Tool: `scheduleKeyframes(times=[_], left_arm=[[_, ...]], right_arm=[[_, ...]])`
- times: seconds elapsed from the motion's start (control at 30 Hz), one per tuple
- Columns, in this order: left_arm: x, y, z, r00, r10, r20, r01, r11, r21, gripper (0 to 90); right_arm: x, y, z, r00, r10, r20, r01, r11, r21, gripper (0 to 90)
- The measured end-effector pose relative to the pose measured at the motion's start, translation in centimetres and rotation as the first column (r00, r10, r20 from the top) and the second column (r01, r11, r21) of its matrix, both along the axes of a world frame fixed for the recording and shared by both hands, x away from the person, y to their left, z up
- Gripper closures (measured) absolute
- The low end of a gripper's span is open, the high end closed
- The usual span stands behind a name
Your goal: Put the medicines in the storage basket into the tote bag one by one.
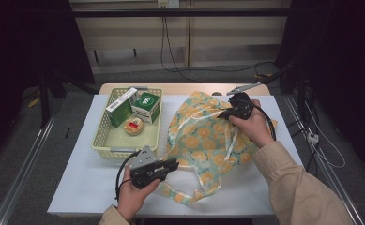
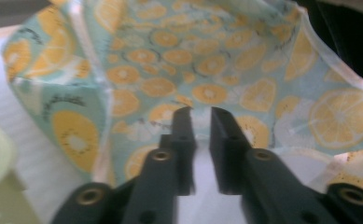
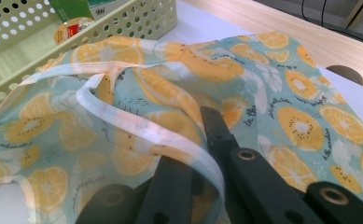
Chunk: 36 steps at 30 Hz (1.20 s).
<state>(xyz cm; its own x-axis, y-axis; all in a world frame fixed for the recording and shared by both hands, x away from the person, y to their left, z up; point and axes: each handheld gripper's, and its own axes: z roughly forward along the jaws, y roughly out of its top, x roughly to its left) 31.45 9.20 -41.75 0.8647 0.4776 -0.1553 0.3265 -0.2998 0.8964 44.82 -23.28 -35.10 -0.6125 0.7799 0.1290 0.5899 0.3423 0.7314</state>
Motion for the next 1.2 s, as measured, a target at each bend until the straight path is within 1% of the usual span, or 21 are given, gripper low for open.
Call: scheduleKeyframes(times=[0.03,0.07,0.1,0.13,0.17,0.23,0.3,0.43,0.47,0.6,0.63,0.67,0.77,0.83,0.9,0.97,1.03,1.1,1.13,1.17,1.2], left_arm=[[0.1,-0.2,-0.2,1.0000,0.008,-0.001,-0.008,0.9997,0.025,87.6],[0.4,-0.3,-0.4,0.9995,0.031,-0.003,-0.030,0.9981,0.053,89.5],[0.8,-0.3,-0.8,0.9983,0.057,-0.011,-0.056,0.9963,0.065,90.0],[1.2,-0.2,-1.1,0.9962,0.086,-0.014,-0.085,0.9930,0.083,90.0],[1.6,0.0,-1.3,0.9938,0.111,-0.006,-0.109,0.9881,0.108,90.0],[2.3,0.3,-1.4,0.9891,0.147,-0.008,-0.145,0.9821,0.120,90.0],[2.8,0.7,-1.1,0.9860,0.167,0.002,-0.166,0.9787,0.121,90.0],[3.9,1.2,-0.3,0.9758,0.218,0.015,-0.218,0.9680,0.123,90.0],[4.3,1.3,-0.1,0.9746,0.223,0.019,-0.224,0.9667,0.125,90.0],[5.0,1.3,0.3,0.9712,0.238,0.002,-0.237,0.9652,0.111,90.0],[5.1,1.4,0.4,0.9696,0.245,-0.007,-0.243,0.9656,0.093,90.0],[5.2,1.5,0.4,0.9703,0.241,-0.018,-0.239,0.9680,0.076,90.0],[5.0,1.5,0.7,0.9739,0.223,-0.040,-0.220,0.9732,0.065,90.0],[4.8,1.4,1.0,0.9762,0.212,-0.046,-0.209,0.9763,0.054,90.0],[4.7,1.3,1.5,0.9795,0.197,-0.043,-0.195,0.9797,0.049,90.0],[4.9,1.2,2.0,0.9802,0.190,-0.054,-0.188,0.9810,0.049,89.8],[5.2,1.3,2.6,0.9789,0.194,-0.063,-0.192,0.9806,0.040,85.0],[5.6,1.6,3.2,0.9747,0.213,-0.069,-0.211,0.9770,0.031,76.0],[5.9,1.8,3.6,0.9719,0.223,-0.075,-0.221,0.9746,0.038,69.0],[6.2,2.1,3.9,0.9689,0.234,-0.080,-0.231,0.9719,0.046,58.5],[6.5,2.3,4.2,0.9690,0.231,-0.089,-0.228,0.9728,0.043,51.0]], right_arm=[[0.0,0.0,0.0,1.0000,0.003,-0.001,-0.003,1.0000,0.005,89.7],[0.0,0.1,0.0,1.0000,0.008,-0.002,-0.008,0.9999,0.008,89.8],[0.0,0.1,0.0,1.0000,0.010,-0.001,-0.010,0.9999,0.007,89.7],[-0.1,0.1,0.0,0.9999,0.011,-0.001,-0.011,0.9999,0.009,89.7],[-0.1,0.1,0.1,1.0000,0.009,-0.004,-0.009,0.9999,0.011,89.7],[-0.3,0.0,0.3,0.9999,0.011,-0.002,-0.011,0.9998,0.017,89.7],[-0.5,-0.2,0.5,0.9998,0.017,0.003,-0.017,0.9997,0.016,89.7],[-0.7,-0.6,0.9,0.9999,0.013,-0.003,-0.013,0.9996,0.026,89.7],[-0.8,-0.7,0.9,0.9999,0.012,-0.004,-0.012,0.9994,0.032,89.7],[-1.0,-0.9,0.8,0.9999,0.013,-0.007,-0.012,0.9994,0.032,89.7],[-1.0,-0.8,0.7,0.9999,0.012,-0.010,-0.012,0.9995,0.029,89.7],[-1.1,-0.8,0.6,0.9998,0.014,-0.017,-0.013,0.9994,0.030,89.7],[-1.3,-0.7,0.2,0.9997,0.016,-0.021,-0.016,0.9996,0.025,89.7],[-1.2,-0.8,0.0,0.9995,0.016,-0.027,-0.015,0.9995,0.026,89.7],[-1.2,-0.9,-0.1,0.9994,0.011,-0.031,-0.010,0.9994,0.032,89.7],[-1.1,-0.9,-0.1,0.9994,0.008,-0.033,-0.007,0.9995,0.030,89.7],[-1.1,-0.8,-0.2,0.9994,0.011,-0.032,-0.010,0.9996,0.027,89.8],[-1.1,-0.7,-0.2,0.9994,0.016,-0.032,-0.015,0.9996,0.025,89.8],[-1.1,-0.7,-0.2,0.9993,0.017,-0.033,-0.016,0.9996,0.025,89.8],[-1.1,-0.7,-0.2,0.9993,0.016,-0.034,-0.016,0.9996,0.025,89.7],[-1.1,-0.8,-0.2,0.9993,0.015,-0.034,-0.014,0.9996,0.024,89.7]])
